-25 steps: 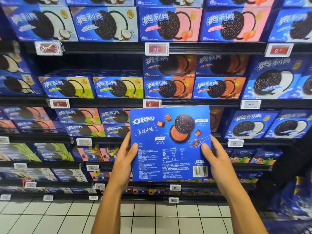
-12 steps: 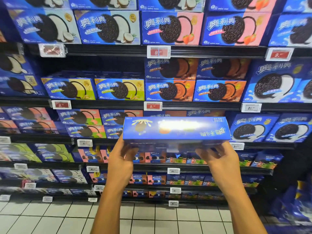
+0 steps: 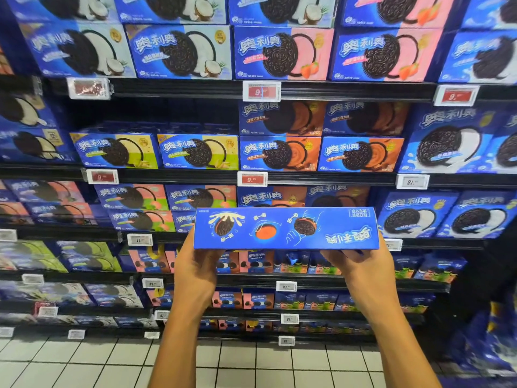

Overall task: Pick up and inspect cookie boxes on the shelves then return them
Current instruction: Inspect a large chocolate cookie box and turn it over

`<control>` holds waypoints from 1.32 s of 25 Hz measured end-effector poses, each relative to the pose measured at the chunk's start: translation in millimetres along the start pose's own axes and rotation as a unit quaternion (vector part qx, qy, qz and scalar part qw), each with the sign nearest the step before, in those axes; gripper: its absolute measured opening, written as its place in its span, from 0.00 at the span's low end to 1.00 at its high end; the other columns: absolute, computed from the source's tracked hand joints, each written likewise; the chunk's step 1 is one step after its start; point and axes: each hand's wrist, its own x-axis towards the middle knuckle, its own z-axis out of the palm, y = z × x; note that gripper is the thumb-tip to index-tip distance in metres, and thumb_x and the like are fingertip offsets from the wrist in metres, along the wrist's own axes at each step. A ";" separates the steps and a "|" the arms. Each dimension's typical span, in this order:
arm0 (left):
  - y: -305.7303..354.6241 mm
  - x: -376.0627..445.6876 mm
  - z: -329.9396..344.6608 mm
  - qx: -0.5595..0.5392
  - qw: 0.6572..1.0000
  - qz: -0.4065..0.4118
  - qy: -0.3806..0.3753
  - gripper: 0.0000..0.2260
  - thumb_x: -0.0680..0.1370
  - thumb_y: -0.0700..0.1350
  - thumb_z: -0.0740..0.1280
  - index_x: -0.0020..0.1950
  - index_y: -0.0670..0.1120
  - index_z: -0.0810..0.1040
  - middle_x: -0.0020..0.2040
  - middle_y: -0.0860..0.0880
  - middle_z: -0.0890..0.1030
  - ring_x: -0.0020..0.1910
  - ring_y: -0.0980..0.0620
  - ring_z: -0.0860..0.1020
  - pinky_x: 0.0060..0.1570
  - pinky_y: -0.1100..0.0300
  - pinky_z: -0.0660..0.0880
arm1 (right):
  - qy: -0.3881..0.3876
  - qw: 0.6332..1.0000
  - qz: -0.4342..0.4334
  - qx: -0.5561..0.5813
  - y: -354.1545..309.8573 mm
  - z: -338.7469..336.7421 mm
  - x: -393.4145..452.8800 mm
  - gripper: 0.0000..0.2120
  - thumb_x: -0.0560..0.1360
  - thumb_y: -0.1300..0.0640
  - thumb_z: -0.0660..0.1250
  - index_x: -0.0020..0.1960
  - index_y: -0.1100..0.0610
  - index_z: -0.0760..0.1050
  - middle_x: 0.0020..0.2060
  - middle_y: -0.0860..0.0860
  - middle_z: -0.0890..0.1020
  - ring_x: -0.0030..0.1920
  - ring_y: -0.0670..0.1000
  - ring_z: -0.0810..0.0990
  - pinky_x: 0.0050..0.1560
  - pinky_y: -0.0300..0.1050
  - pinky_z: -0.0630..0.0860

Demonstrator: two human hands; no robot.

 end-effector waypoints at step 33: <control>13.5 3.4 -12.1 0.011 0.979 -0.176 -0.106 0.16 0.72 0.61 0.67 0.55 0.57 0.83 0.55 0.48 0.85 0.52 0.47 0.84 0.46 0.49 0.82 | -0.034 0.981 0.185 0.040 -8.1 -6.7 4.7 0.14 0.79 0.41 0.63 0.53 0.45 0.84 0.51 0.51 0.87 0.50 0.54 0.87 0.46 0.54 0.84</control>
